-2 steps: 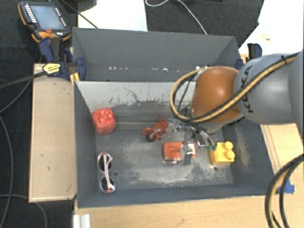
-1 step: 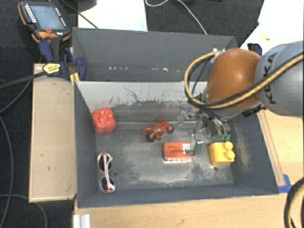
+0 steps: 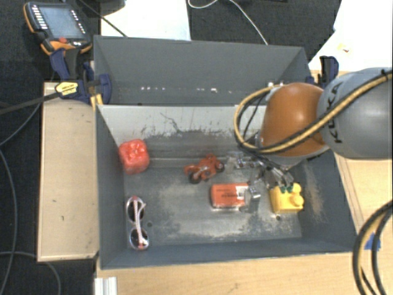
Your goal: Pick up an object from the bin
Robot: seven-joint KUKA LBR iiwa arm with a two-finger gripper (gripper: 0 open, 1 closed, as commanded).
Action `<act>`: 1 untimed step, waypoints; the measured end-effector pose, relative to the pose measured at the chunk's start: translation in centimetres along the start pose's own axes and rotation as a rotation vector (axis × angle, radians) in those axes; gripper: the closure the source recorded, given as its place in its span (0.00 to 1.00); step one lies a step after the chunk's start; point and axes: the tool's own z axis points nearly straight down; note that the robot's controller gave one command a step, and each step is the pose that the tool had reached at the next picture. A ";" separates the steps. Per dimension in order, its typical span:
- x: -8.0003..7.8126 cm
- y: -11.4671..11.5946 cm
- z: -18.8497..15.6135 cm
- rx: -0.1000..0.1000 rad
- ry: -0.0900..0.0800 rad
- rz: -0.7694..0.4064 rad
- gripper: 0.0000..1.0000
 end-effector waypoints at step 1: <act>1.7 1.5 3.0 -0.001 -0.010 0.154 0.00</act>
Offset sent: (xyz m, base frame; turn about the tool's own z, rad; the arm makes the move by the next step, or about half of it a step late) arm -0.0175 0.0051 -0.0299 0.2386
